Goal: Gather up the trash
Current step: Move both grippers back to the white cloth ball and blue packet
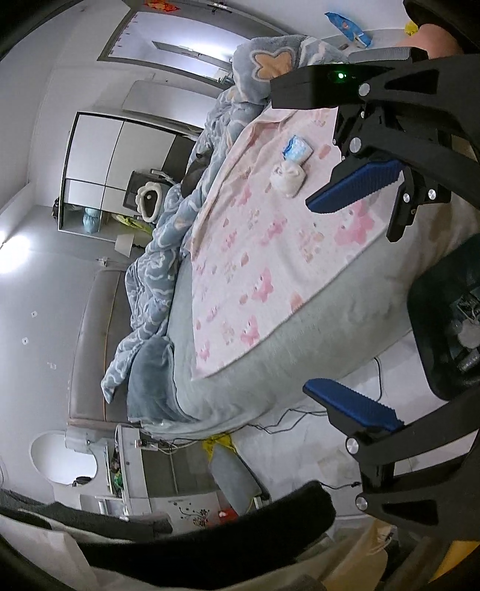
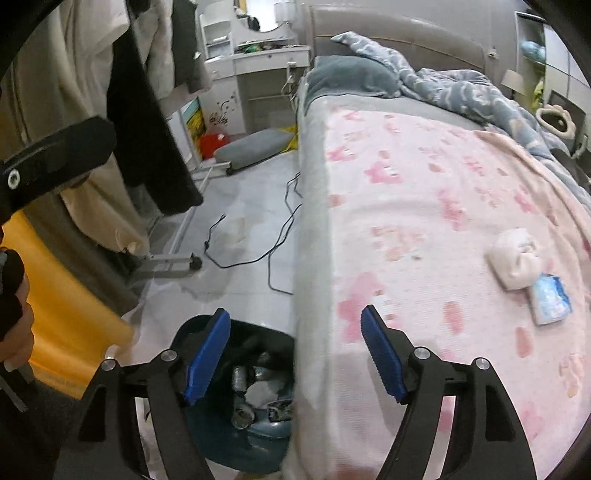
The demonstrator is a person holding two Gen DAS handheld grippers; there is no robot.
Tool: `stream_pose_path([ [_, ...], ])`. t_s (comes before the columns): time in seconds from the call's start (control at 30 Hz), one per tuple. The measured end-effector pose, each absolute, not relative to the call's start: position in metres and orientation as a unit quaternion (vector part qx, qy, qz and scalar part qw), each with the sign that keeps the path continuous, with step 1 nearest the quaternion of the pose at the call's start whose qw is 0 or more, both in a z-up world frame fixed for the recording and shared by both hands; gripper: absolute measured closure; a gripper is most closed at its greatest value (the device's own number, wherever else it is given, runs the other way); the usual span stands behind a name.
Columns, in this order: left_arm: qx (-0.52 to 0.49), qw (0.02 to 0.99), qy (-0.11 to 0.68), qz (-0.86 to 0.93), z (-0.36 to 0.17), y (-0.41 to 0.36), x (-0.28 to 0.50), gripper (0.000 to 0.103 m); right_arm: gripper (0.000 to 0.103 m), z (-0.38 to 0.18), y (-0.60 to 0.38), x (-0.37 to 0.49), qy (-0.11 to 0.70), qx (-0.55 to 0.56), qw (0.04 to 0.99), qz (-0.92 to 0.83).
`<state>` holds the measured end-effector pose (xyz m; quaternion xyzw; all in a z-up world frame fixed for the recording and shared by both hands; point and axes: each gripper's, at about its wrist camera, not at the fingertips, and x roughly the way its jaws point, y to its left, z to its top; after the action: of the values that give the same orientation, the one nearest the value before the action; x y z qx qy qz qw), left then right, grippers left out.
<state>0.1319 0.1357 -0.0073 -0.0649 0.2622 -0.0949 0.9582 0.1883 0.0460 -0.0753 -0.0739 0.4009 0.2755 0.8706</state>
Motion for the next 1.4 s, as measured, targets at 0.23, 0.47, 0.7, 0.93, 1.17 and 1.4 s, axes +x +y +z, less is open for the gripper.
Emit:
stream_pose_path([
  [0.23,-0.047,0.956,0.267,-0.108,-0.005,0.102,0.157,0.008,0.025,-0.066,0.004,0.207,0.388,-0.068,0.883,0.255],
  [0.47,-0.049,0.952,0.276,-0.121,-0.006,0.072,0.189,0.007,0.017,-0.061,-0.039,0.235,0.38,-0.051,0.895,0.228],
  [0.7,-0.054,0.947,0.287,-0.136,-0.011,0.042,0.222,0.007,0.015,-0.064,-0.081,0.262,0.377,-0.049,0.902,0.203],
  [0.93,-0.048,0.94,0.3,-0.157,-0.024,0.004,0.258,0.007,0.012,-0.074,-0.127,0.293,0.383,-0.048,0.906,0.174],
  [1.17,-0.045,0.928,0.322,-0.183,-0.045,-0.03,0.29,0.007,0.009,-0.092,-0.148,0.316,0.411,-0.06,0.894,0.169],
  [1.4,-0.041,0.909,0.352,-0.218,-0.07,-0.062,0.311,0.007,0.006,-0.111,-0.161,0.328,0.442,-0.054,0.876,0.184],
])
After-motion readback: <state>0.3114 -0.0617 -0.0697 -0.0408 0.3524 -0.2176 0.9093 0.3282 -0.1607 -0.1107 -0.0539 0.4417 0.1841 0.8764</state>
